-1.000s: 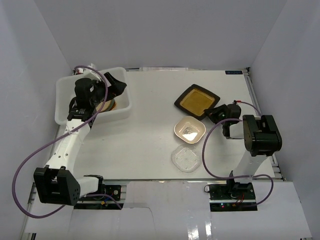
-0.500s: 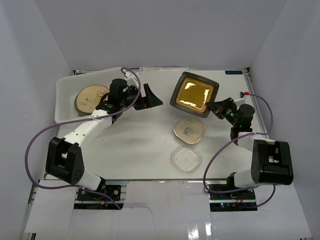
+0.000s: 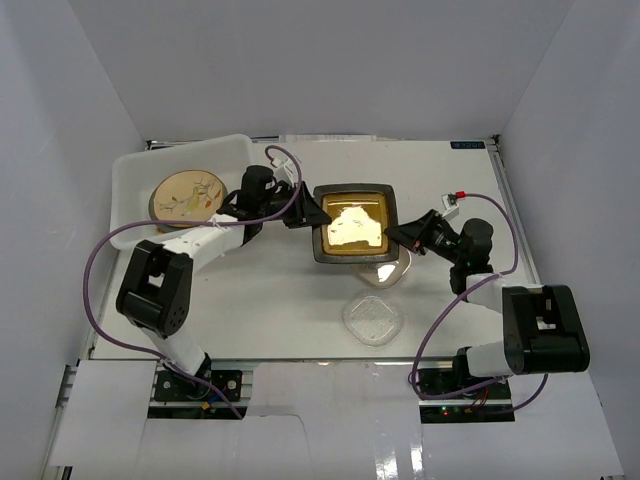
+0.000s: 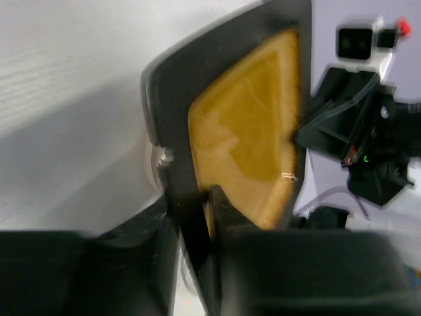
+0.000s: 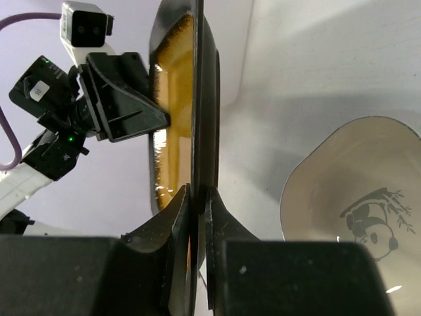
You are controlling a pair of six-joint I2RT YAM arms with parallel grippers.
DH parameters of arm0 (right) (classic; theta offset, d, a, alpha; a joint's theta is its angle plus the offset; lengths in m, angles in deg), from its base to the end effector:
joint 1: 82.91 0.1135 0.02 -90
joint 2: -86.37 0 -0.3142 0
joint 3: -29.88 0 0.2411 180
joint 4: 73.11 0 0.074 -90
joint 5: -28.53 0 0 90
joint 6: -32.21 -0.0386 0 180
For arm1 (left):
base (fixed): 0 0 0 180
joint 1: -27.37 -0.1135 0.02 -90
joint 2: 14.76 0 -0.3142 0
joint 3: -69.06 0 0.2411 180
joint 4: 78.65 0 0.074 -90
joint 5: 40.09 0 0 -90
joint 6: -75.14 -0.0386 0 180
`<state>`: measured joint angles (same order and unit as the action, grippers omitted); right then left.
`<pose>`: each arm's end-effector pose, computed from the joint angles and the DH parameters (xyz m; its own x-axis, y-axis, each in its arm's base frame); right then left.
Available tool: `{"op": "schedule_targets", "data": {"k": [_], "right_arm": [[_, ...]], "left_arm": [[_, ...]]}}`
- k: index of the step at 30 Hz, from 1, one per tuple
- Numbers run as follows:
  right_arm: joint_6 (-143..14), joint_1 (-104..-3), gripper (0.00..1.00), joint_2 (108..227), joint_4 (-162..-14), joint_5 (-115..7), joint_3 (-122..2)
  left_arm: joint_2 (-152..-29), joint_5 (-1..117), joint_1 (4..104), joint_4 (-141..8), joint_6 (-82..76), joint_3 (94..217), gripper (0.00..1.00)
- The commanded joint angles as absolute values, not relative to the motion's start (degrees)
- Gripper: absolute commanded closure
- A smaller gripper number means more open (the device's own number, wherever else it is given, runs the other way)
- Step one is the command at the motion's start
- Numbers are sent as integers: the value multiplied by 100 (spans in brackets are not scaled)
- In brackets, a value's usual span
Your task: Place the plates into the plastic bin on the countertop
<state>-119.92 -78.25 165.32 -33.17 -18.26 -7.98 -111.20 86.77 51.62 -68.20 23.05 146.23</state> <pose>0.2407 0.0461 0.2614 -0.6648 0.5923 -0.4552 -0.3289 0.3150 0.8903 0.3314 -0.1747 0.2942 -0.8504 -0.1561 -0.5025 0.3563 0.5319 -0.7682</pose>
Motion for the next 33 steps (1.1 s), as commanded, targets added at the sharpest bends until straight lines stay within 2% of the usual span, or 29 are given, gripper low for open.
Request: {"op": "schedule_targets", "data": {"k": [1,2,4,5,6,8,9,12,14,17,25,28,33], "right_arm": [[-12196,-7790,92,16327,-2432,-1629,-905],[-12195,-7799,92,16310,-2511,-1638,-906],[-12090,-7790,91,16283,-2608,-1646,-949],[-12064,-7782,88,16266,-2686,-1647,-958],[-12020,-7782,77,16222,-2722,-1647,-958],[-11941,-7782,58,16134,-2967,-1690,-958],[-11879,-7782,39,16073,-3090,-1708,-958],[-11572,-7773,19,15661,-3688,-1813,-958],[-11396,-7773,11,15476,-3977,-1883,-854],[-11116,-7773,8,15045,-4408,-1998,-748],[-10420,-7729,8,14736,-5218,-2112,-633],[-10236,-7711,8,14675,-5516,-2244,-624],[-9657,-7702,10,14517,-6158,-2945,-694]], "left_arm": [[-10899,8701,5197,-7118,2311,14631,77],[-10872,8700,5197,-7092,2303,14631,77],[-10784,8604,5197,-6960,2276,14701,88],[-10740,8577,5197,-6907,2241,14719,90],[-10696,8455,5197,-6872,2232,14745,96],[-10512,8332,5180,-6775,2232,14772,100],[-10442,8279,5162,-6749,2241,14806,100],[-10169,8190,4970,-6661,2398,14947,100],[-9915,8261,4636,-6669,2521,15044,100],[-9485,8392,3873,-6713,2820,15035,100],[-8867,7769,1431,-6064,3110,14719,100],[-9051,7927,797,-6133,3400,14526,100],[-9464,7629,426,-6379,3551,14410,100]]}}
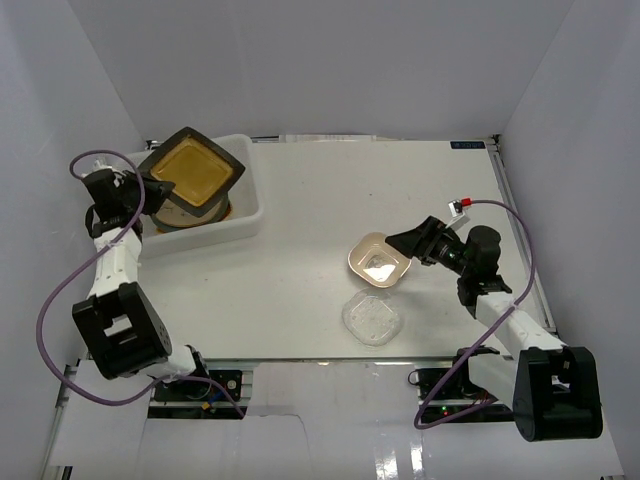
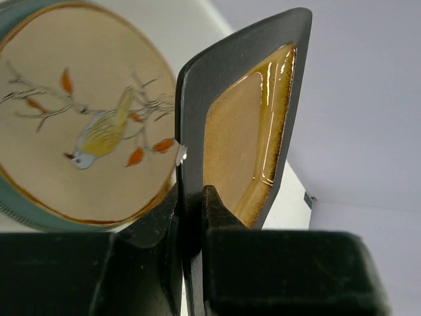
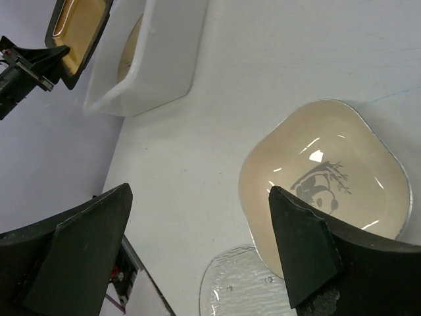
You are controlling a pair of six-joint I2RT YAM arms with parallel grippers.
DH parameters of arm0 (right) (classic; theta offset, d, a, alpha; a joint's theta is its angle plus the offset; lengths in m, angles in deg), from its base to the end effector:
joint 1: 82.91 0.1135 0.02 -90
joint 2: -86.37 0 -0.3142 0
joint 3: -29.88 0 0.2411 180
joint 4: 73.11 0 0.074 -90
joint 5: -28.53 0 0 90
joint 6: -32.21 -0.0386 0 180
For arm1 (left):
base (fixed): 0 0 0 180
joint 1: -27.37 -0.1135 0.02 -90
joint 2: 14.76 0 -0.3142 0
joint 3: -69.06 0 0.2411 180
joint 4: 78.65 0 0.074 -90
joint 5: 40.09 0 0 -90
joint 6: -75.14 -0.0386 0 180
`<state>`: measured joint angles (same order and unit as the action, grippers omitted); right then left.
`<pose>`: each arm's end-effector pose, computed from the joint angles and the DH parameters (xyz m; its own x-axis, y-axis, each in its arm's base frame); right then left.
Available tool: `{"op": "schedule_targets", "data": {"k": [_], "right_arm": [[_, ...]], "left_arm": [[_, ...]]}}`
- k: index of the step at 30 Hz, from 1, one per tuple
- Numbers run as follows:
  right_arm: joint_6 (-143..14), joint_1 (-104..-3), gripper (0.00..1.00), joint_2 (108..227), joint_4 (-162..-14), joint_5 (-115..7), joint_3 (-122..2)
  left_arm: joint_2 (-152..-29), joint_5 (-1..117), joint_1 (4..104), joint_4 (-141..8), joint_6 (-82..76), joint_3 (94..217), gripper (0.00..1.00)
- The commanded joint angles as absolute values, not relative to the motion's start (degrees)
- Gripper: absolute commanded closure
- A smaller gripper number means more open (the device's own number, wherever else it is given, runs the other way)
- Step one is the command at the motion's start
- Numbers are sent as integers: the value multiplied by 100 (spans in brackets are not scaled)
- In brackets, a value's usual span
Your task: Place the plates into the plastic bin on the countertop
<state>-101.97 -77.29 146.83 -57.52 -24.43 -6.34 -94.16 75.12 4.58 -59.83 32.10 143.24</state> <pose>0.1854 0.0416 0.2721 -0.5748 0.5024 -0.6459 -0.3768 0.5381 0.7540 0.2846 0.1017 0.3560 -0.2623 -0.8275 -0.4965 -0.2689 0.5568 -0.7859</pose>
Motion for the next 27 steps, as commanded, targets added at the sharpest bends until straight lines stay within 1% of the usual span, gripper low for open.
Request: {"op": "schedule_targets", "data": {"k": [1,4,6,11,13,15,16,17,19,20,21,22,23,25,26,27], "right_arm": [[-9585,-7702,10,14517,-6403,-3052,-729],[-9392,-7702,12,14560,-6703,-3491,-765],[-9383,-7702,12,14569,-6748,-3789,-704],[-9391,-7702,14,14841,-6739,-4098,-554],[-9400,-7702,14,14920,-6695,-4169,-493],[-9391,-7702,14,14982,-6704,-4370,-475],[-9357,-7702,13,15078,-6730,-4432,-466],[-9348,-7702,12,15131,-6748,-4528,-484],[-9339,-7702,11,15376,-6730,-4591,-492],[-9365,-7702,11,15456,-6713,-4600,-536],[-9391,-7694,11,15535,-6687,-4608,-545],[-9409,-7685,12,15684,-6625,-4608,-563],[-9426,-7650,12,15755,-6625,-4643,-589],[-9400,-7588,13,15904,-6677,-4705,-651],[-9374,-7510,13,15949,-6712,-4775,-668],[-9304,-7457,13,15993,-6747,-4802,-703]], "left_arm": [[-9683,7541,425,-6371,3490,14490,100],[-10035,7365,407,-6107,3305,14814,100],[-10089,7172,399,-6116,3191,14824,100],[-10370,6530,381,-5853,2883,14956,100],[-10467,6389,390,-5852,2795,14974,96],[-10625,6336,390,-5791,2751,15000,76],[-10643,6336,390,-5791,2742,15009,64],[-10660,6319,381,-5782,2724,15000,42],[-10556,6275,381,-5782,2681,14965,23],[-10494,6179,398,-5782,2646,14930,6],[-10363,6091,416,-5764,2593,14912,2],[-10284,5977,442,-5738,2497,14904,2],[-10231,5558,547,-5590,2261,14947,2],[-10108,5081,688,-5387,2040,15009,2],[-10055,4566,828,-5282,1900,15018,2],[-9976,4387,916,-5281,1837,14939,2]]}}
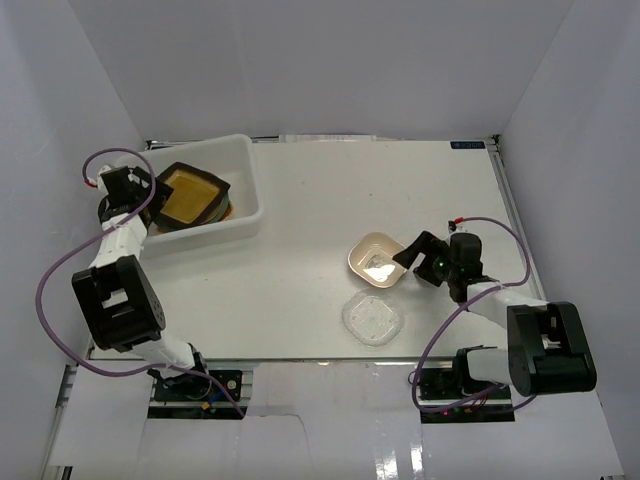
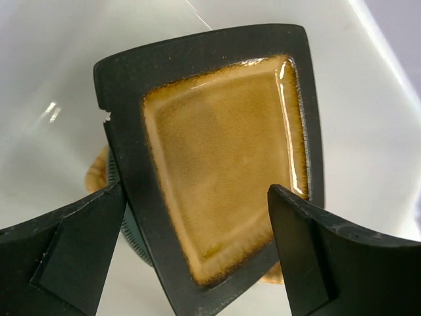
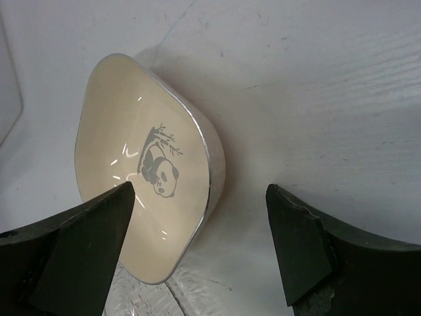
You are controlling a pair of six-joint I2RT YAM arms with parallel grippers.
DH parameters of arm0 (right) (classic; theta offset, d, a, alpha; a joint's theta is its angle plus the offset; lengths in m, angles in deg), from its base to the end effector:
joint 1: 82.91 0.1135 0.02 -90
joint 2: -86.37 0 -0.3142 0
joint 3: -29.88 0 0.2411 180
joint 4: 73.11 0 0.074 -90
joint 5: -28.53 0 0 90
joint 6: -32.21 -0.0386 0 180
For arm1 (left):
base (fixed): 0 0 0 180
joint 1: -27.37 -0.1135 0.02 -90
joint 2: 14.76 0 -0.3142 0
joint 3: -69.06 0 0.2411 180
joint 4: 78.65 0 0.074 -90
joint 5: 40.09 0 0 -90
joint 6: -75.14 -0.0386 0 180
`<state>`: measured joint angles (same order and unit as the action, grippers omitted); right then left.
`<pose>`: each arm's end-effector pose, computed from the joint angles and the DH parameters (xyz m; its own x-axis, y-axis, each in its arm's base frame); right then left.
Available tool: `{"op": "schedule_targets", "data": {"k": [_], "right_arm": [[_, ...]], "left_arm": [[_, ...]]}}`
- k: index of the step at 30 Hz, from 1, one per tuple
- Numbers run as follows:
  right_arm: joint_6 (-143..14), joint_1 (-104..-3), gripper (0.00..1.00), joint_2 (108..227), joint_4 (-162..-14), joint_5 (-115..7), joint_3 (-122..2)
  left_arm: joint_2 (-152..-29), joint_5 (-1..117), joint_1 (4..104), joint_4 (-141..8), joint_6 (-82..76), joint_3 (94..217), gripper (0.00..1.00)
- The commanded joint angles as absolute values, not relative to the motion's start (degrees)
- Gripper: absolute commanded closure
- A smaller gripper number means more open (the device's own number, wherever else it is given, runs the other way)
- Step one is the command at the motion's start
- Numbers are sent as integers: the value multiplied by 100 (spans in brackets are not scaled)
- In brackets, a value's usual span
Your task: Place the plates into the plastic bin on the countertop
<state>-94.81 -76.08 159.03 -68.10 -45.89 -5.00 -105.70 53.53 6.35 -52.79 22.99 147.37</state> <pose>0.2077 0.0353 0.2055 -0.6331 0.5083 -0.5838 0.0531 0.7809 0.6223 0.3262 0.1227 0.3049 -0.2674 -0.7588 -0.5939 -0.6027 0.6126 -0.5113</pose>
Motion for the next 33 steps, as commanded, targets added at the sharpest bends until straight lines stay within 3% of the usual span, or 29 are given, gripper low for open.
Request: {"op": "schedule_targets", "data": {"k": [1,5,8,9,11,12,15,23,30,33], "right_arm": [[-9277,-7413,13,16080,-6809,-4819,-721],[-9233,-7211,20,16256,-6827,-4907,-712],[-9312,-7202,34,16371,-6862,-5064,-747],[-9356,-7202,45,16354,-6853,-5135,-765],[-9383,-7202,54,16336,-6844,-5232,-835],[-9400,-7202,71,16327,-6879,-5285,-887],[-9479,-7202,92,16187,-6862,-5461,-1072],[-9585,-7201,92,15379,-6704,-5549,-1117],[-9304,-7052,92,14781,-7029,-5057,-976],[-9233,-6929,92,14614,-7231,-4960,-1002]], "left_arm": [[-9792,4237,1004,-5289,1802,14886,2],[-9318,3420,1644,-5421,1399,14605,2],[-8975,2813,1909,-5439,1309,14350,2],[-8921,2725,1928,-5439,1301,14289,2],[-8850,2767,1928,-5325,1318,14227,2],[-8815,2855,1937,-5255,1422,14227,2],[-8448,3644,2190,-5324,1608,14051,2],[-8717,6315,5019,-5483,1468,14367,2],[-10044,7056,6392,-5615,1485,14910,3],[-10607,7005,6726,-5589,1336,15297,11]]}}
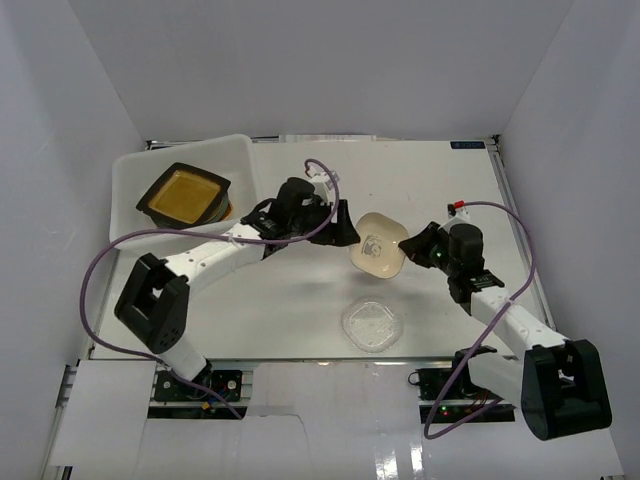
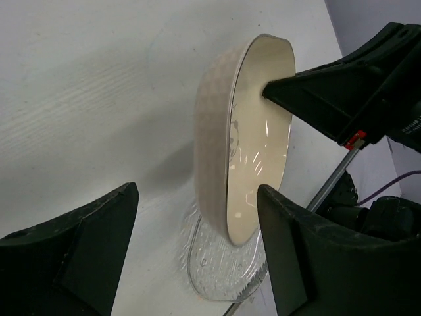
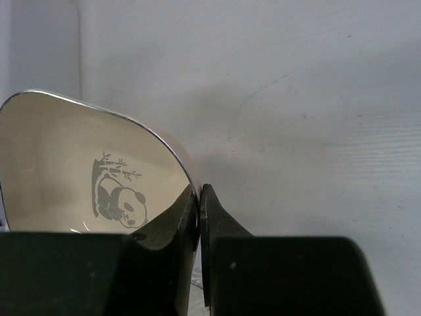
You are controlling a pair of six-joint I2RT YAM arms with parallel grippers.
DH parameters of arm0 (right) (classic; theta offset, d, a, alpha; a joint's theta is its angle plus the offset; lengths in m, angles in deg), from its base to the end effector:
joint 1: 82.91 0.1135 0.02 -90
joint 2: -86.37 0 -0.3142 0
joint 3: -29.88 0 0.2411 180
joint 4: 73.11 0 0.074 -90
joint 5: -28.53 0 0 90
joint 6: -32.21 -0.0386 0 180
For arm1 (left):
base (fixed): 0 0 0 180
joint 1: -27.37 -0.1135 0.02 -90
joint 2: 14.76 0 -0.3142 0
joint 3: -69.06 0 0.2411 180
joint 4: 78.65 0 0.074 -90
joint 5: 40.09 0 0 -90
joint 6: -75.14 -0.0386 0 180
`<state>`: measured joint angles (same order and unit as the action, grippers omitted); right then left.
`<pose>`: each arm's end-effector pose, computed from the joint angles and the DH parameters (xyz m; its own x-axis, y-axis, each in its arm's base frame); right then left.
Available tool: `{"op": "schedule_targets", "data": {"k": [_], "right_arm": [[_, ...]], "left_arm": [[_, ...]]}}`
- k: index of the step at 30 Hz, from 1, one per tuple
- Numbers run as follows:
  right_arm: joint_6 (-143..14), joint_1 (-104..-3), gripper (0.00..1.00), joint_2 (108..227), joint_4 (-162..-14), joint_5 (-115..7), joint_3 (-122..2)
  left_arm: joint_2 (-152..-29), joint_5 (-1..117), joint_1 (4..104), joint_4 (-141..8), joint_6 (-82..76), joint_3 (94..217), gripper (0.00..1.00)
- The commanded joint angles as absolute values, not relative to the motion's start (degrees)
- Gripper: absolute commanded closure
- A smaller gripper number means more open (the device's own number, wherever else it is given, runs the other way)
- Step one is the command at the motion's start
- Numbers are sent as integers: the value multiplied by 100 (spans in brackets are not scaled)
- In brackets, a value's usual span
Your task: Place the plates into the plastic bin on the countertop
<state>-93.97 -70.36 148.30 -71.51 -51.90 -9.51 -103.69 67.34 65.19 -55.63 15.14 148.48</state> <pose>0.1933 0.0496 0.2583 -0.4975 0.4856 -0.7188 -0.0894 0.7955 0.5993 0.2657 -0.2209 0.3282 -0.7601 -0.0138 -0.6496 0.4670 0.6835 -0.5611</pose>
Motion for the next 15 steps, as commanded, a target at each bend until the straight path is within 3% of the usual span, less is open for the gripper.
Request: {"op": "schedule_targets", "data": {"k": [1,4,5,7,8,9,11,12,14,15], "right_arm": [[-9216,-6903,92,14552,-7249,-4934,-985],[-9154,-6868,92,14394,-7354,-4881,-993],[-9145,-6859,92,14376,-7398,-4898,-985],[-9110,-6859,92,14332,-7460,-4881,-976],[-9110,-6859,90,14323,-7477,-4863,-967],[-9093,-6850,84,14314,-7503,-4828,-967],[-8970,-6850,59,14323,-7608,-4688,-1037],[-8891,-6850,32,14297,-7722,-4670,-1072],[-8637,-6832,12,14209,-8065,-4714,-1108],[-8557,-6832,9,14087,-8188,-4766,-1108]], "left_arm": [[-10712,6891,6822,-5519,1327,15351,19],[-10977,6653,6876,-5475,1309,15465,41],[-11029,6626,6885,-5483,1309,15475,58],[-11065,6521,6902,-5457,1266,15475,72],[-11056,6434,6911,-5404,1248,15492,90],[-11030,6320,6911,-5291,1239,15501,97],[-10942,5950,6911,-5202,1178,15527,100],[-10846,5819,6911,-5062,1134,15562,100],[-10749,5327,6894,-4869,950,15746,100],[-10644,5195,6868,-4720,879,15799,100]]}}
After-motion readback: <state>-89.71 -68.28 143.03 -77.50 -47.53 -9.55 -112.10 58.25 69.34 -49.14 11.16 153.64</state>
